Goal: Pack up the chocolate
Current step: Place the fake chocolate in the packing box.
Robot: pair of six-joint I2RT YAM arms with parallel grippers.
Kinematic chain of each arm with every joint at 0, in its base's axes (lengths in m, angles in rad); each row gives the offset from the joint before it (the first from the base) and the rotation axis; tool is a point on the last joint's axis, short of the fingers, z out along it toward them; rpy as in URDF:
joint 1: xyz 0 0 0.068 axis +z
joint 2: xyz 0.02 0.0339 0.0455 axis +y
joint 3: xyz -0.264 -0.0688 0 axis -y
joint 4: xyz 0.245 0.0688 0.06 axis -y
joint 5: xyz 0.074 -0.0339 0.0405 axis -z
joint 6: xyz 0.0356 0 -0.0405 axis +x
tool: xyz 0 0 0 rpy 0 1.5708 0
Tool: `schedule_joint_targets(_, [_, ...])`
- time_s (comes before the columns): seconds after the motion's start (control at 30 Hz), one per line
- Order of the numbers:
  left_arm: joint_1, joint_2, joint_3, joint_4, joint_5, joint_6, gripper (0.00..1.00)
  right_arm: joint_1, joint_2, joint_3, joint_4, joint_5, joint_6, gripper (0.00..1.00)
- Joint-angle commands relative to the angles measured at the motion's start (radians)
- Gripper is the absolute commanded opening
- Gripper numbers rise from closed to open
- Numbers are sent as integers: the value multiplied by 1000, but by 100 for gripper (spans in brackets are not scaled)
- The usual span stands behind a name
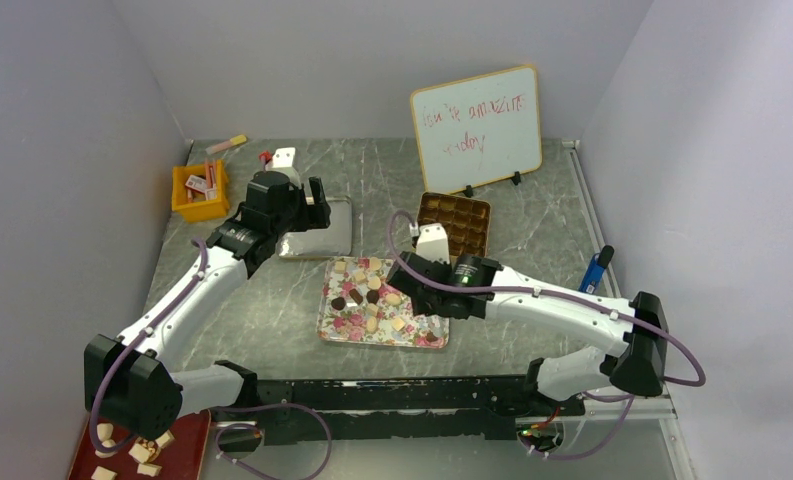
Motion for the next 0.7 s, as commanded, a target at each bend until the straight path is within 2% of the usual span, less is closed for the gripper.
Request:
schedule_joint_targets(0.0, [0, -9, 22, 24, 7, 5, 86, -69, -46, 40, -1, 86, -15, 0])
schedule_joint_targets(0.33, [0, -19, 10, 19, 9, 8, 86, -361, -80, -17, 141, 39, -206, 0])
schedule_joint_targets(0.67, [0, -19, 6, 21, 9, 14, 86, -564, -49, -55, 285, -4, -356, 0])
